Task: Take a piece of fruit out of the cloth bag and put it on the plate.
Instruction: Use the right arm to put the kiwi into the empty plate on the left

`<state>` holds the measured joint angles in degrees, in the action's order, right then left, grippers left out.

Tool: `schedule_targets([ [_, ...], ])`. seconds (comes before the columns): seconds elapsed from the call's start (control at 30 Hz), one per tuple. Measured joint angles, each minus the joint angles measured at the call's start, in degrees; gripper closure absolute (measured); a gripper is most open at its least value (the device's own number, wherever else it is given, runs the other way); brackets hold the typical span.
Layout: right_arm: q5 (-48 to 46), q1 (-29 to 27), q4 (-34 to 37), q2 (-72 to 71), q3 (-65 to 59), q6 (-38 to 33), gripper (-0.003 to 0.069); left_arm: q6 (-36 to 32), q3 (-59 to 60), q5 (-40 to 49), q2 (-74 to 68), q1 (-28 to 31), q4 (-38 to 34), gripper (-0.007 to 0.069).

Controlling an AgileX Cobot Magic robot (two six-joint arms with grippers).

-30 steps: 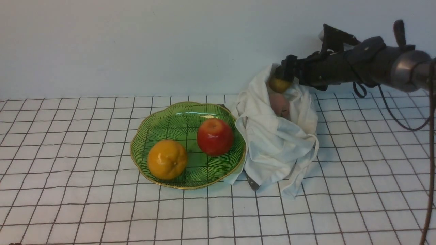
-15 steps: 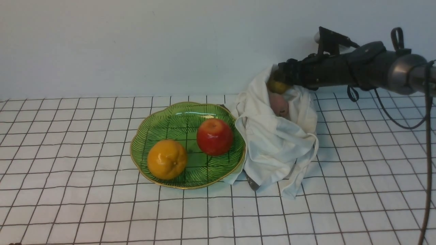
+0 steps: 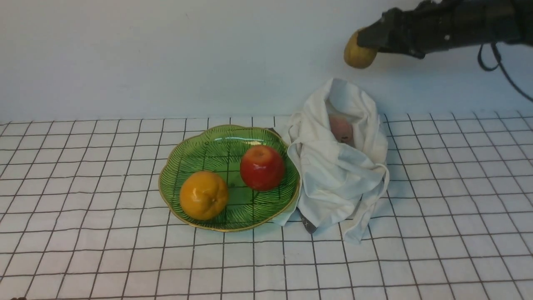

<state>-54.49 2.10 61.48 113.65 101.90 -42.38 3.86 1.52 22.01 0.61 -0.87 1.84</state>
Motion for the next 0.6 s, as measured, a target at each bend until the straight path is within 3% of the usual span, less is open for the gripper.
schedule_targets([
  [0.2, -7.39, 5.35, -2.47, -1.31, 0.27, 0.07, 0.0293, 0.00, 0.00, 0.00, 0.00, 0.00, 0.00, 0.0629],
  [0.4, -7.77, 17.39, -13.37, 2.69, 0.27, 3.23, 0.0286, 0.00, 0.00, 0.00, 0.00, 0.00, 0.00, 0.0629],
  [0.6, -4.83, 23.75, -23.63, 4.99, 0.27, 5.67, 0.0132, 0.00, 0.00, 0.00, 0.00, 0.00, 0.00, 0.0629],
])
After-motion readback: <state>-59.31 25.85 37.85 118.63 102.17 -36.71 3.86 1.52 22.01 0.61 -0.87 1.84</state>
